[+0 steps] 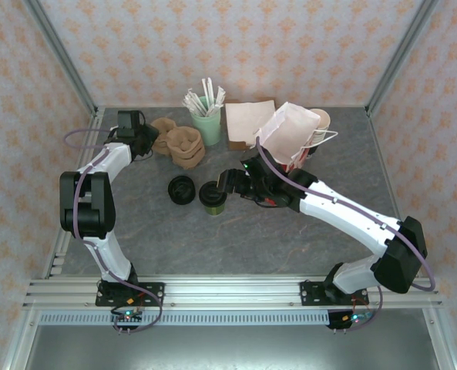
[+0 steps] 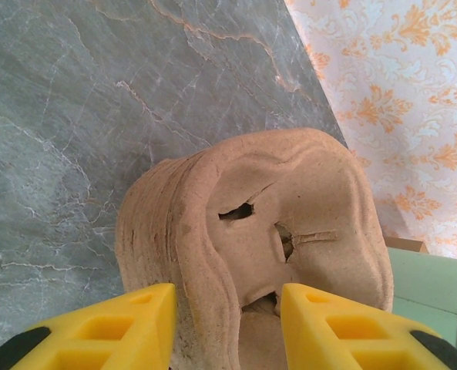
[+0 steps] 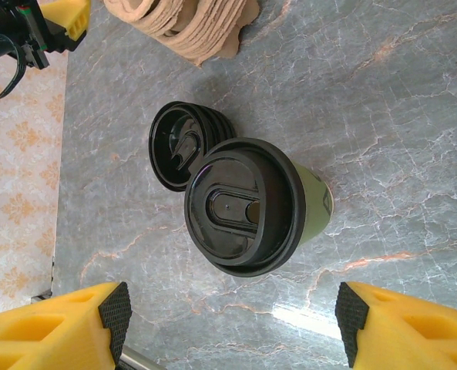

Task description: Pack the takeout coffee

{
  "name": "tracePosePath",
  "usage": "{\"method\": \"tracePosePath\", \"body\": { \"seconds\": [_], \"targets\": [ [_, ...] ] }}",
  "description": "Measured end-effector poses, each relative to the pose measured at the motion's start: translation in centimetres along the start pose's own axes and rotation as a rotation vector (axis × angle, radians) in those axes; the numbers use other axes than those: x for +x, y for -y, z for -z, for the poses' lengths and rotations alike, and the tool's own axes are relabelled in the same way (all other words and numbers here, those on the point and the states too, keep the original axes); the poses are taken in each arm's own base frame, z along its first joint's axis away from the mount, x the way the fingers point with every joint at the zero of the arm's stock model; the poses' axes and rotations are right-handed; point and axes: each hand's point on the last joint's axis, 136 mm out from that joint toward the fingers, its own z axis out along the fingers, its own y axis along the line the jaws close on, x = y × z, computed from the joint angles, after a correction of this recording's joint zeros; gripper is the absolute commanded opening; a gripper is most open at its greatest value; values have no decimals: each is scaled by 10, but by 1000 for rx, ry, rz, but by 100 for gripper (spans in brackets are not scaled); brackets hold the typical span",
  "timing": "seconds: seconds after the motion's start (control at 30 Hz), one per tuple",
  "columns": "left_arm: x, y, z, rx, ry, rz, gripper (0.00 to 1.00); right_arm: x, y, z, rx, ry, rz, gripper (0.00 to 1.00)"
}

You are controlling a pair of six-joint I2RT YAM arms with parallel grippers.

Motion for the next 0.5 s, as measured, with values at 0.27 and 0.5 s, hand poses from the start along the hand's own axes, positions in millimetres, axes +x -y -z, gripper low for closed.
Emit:
{"method": "tracePosePath", "body": {
  "seconds": [0.27, 0.5],
  "targets": [
    [0, 0, 0, 2, 0, 0, 38, -1, -1, 0, -5, 4, 0, 73],
    [-1, 5, 0, 21, 1, 6, 34, -1, -1, 0, -5, 4, 0, 73]
  ]
}}
